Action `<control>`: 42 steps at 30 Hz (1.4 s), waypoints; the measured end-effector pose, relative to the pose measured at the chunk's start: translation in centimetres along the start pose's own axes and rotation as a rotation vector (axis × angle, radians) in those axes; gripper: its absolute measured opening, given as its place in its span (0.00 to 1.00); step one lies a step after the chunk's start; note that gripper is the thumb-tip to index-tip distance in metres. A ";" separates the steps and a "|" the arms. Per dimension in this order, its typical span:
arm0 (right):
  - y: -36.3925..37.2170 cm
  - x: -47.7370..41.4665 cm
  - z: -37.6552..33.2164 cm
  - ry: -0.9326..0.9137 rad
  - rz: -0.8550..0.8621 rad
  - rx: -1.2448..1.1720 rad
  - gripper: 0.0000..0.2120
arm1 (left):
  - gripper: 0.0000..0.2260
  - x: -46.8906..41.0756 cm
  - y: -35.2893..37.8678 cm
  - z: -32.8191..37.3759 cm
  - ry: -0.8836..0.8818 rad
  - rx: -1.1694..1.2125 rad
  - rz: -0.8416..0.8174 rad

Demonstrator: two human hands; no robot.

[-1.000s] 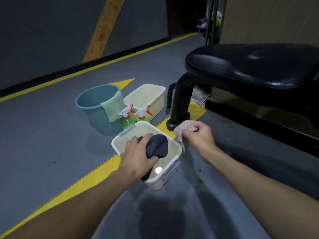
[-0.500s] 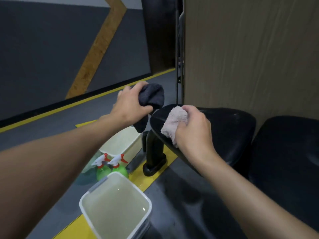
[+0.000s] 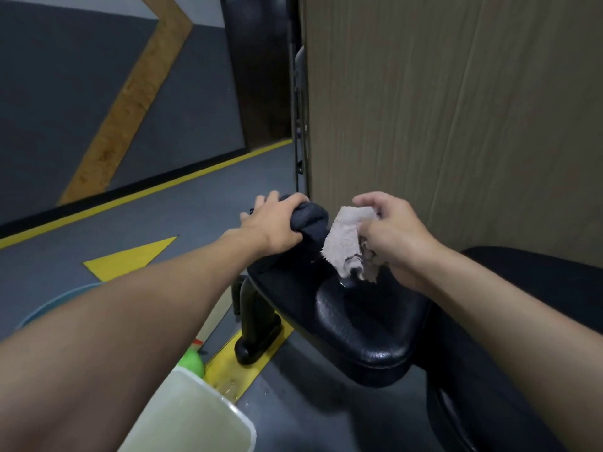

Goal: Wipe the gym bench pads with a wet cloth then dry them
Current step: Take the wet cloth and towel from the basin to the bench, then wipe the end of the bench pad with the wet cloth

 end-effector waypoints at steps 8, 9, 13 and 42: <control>1.6 -1.6 0.4 0.110 0.071 0.060 0.19 | 0.29 -1.9 2.4 -3.0 0.011 -0.139 -0.145; 2.0 -1.6 0.4 0.124 0.074 0.051 0.19 | 0.29 -2.1 2.5 -2.8 0.016 -0.161 -0.113; 3.7 -1.3 1.1 0.173 0.063 -0.008 0.20 | 0.30 -2.2 3.6 -2.1 0.053 -0.165 -0.001; 6.8 -3.4 8.3 0.124 -0.216 1.216 0.28 | 0.24 -1.0 6.0 -2.3 0.278 0.049 0.143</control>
Point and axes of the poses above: each hand's wrist, its own x-axis away from the middle knuckle, its own y-axis out of the palm, z = x × y, the point moved 2 cm from there along -x, towards the middle knuckle, and after that the axes turned 14 degrees about -x, right-handed, at the moved point
